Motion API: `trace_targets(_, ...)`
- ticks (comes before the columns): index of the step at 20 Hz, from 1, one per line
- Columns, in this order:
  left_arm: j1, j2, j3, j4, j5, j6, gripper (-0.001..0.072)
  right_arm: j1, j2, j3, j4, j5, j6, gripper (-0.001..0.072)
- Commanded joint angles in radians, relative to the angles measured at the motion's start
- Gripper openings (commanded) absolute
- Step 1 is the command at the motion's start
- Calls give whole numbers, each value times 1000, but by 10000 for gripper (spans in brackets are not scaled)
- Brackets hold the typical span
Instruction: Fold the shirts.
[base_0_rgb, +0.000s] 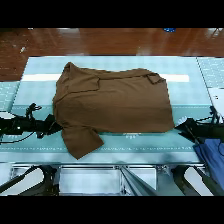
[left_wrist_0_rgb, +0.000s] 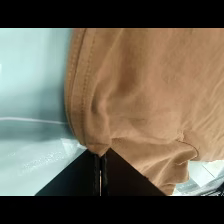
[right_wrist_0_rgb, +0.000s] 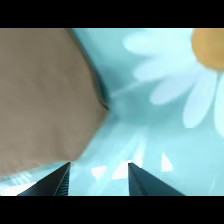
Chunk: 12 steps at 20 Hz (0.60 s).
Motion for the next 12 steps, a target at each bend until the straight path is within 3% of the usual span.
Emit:
trace_targets(1,-1,0,1,-2,-5,0,15,71,-64,-21,39,-72,12,414)
trace_targets(7,-1,-1,4,-3,10,0,15,264,-269,95,113,-224,48,394)
trace_targets(8,-1,-1,6,-3,10,0,15,296,-309,133,126,-224,46,311)
trace_targets(10,-1,1,31,-8,-5,0,15,350,-349,226,161,-197,-10,24)
trace_targets(12,0,19,117,-18,-49,0,14,381,-332,365,166,-145,-30,21)
